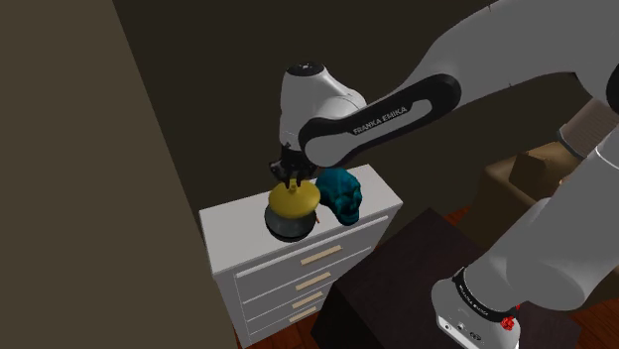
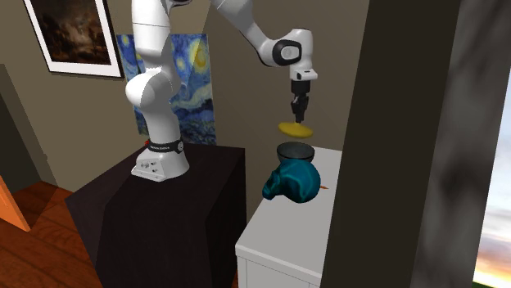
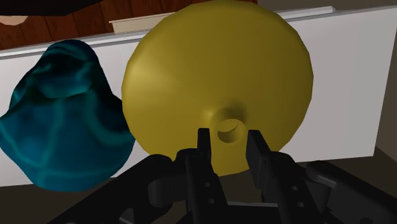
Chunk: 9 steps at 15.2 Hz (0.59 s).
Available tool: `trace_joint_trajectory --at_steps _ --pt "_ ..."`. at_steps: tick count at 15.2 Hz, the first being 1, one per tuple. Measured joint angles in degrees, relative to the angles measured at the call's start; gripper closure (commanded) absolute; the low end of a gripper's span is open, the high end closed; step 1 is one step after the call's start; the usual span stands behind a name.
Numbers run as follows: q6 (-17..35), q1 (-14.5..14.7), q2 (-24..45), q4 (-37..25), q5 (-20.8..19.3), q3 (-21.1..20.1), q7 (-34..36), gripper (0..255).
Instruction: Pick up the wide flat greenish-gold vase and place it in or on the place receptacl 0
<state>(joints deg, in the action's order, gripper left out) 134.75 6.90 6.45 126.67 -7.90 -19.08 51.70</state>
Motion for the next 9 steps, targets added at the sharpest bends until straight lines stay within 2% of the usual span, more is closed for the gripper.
trace_joint_trajectory --at_steps 9 --pt "6.28 0.44 5.15 1.57 -3.38 0.90 2.50 255"
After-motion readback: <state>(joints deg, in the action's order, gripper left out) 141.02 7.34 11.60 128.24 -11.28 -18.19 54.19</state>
